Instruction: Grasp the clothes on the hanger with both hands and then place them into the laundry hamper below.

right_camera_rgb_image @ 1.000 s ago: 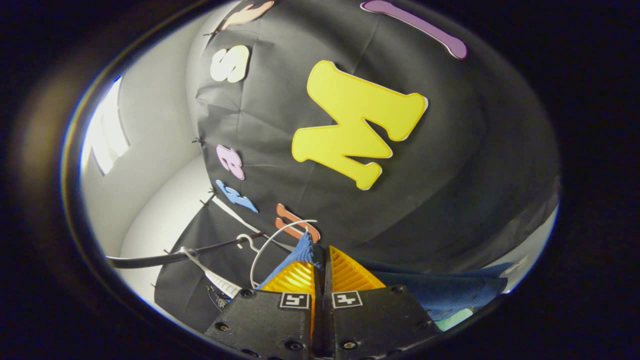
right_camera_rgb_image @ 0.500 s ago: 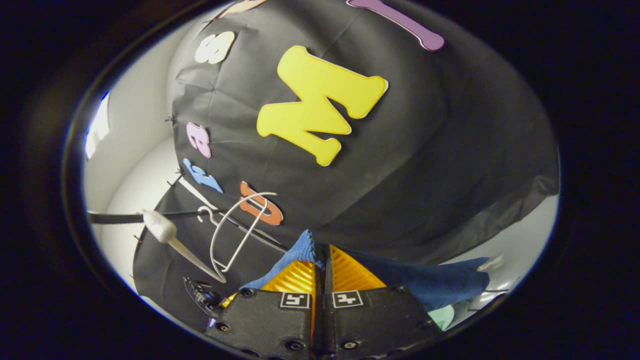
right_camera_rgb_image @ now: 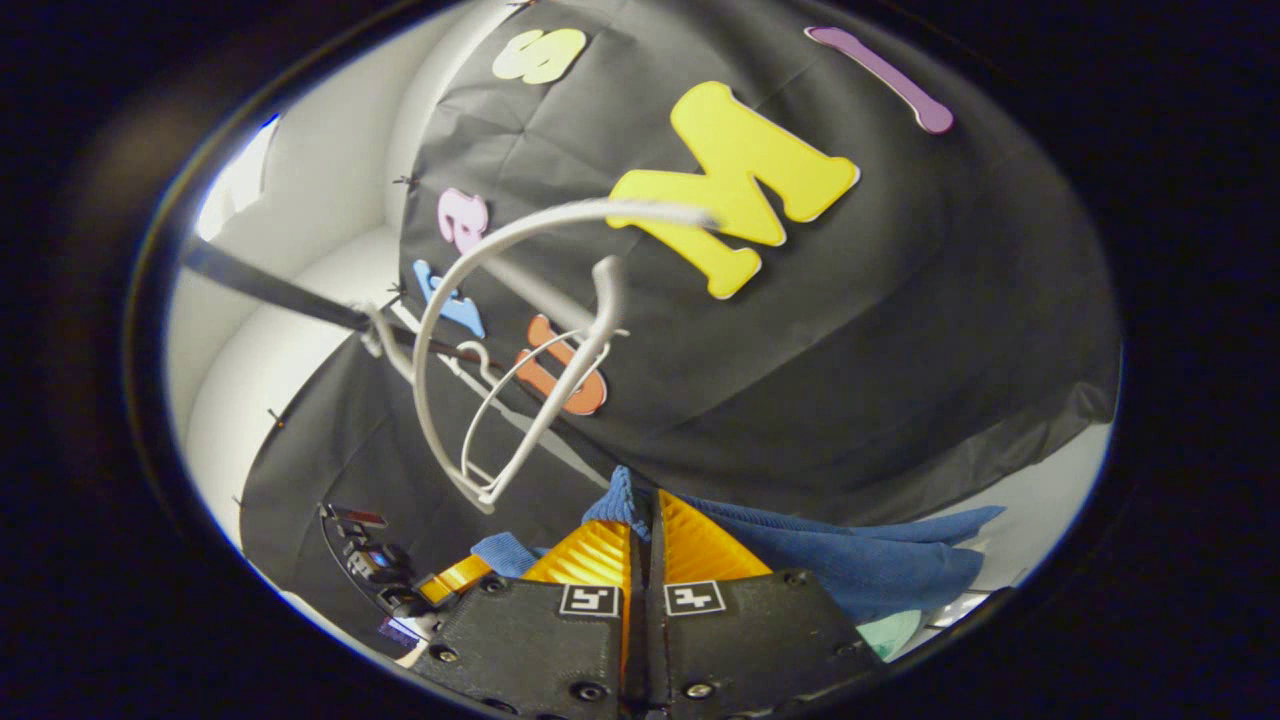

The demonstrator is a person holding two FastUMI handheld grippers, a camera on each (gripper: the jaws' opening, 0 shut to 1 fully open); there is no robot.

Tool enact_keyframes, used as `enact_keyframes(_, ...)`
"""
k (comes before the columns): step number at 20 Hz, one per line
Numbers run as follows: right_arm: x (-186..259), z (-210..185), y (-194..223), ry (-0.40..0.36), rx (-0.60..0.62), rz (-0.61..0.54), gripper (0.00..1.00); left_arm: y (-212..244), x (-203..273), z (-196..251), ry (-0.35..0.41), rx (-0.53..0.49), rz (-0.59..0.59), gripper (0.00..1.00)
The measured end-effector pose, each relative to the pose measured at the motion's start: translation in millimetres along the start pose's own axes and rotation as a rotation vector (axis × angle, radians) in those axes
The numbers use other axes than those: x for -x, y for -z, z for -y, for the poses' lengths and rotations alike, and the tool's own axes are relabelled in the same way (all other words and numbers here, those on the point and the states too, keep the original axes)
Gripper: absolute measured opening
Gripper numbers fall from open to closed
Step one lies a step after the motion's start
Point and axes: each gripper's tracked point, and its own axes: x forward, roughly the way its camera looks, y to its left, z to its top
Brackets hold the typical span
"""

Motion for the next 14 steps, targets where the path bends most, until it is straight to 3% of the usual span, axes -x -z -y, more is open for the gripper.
enact_keyframes(1,0.1,-13.8,12.5,-0.004,0.017,-0.003,0.04,-0.1,3.5,11.6,0.010,-0.018,-0.001,0.04)
enact_keyframes(3,-1.7,-38.2,38.1,-0.010,0.052,-0.005,0.04,3.2,15.2,32.1,0.020,-0.060,0.007,0.09)
enact_keyframes(4,-0.4,-50.2,55.3,-0.010,0.067,-0.016,0.03,7.8,21.7,40.8,0.027,-0.084,0.007,0.04)
enact_keyframes(6,-0.8,-62.8,88.6,-0.010,0.086,-0.039,0.04,20.6,26.1,52.9,0.031,-0.128,-0.006,0.04)
enact_keyframes(7,-1.3,-63.3,99.6,-0.006,0.088,-0.038,0.04,30.5,26.9,55.9,0.037,-0.142,-0.018,0.09)
enact_keyframes(8,-1.7,-60.5,112.4,0.003,0.084,-0.044,0.04,42.6,30.1,56.8,0.041,-0.150,-0.032,0.04)
enact_keyframes(9,-6.9,-55.7,128.9,0.013,0.081,-0.057,0.04,58.2,33.2,55.3,0.044,-0.155,-0.047,0.09)
enact_keyframes(10,-10.2,-45.1,145.8,0.039,0.080,-0.070,0.04,74.8,34.9,50.6,0.034,-0.156,-0.066,0.04)
enact_keyframes(14,-24.7,20.0,213.6,0.193,0.107,-0.159,0.04,158.8,23.3,14.3,-0.052,-0.133,-0.153,0.04)
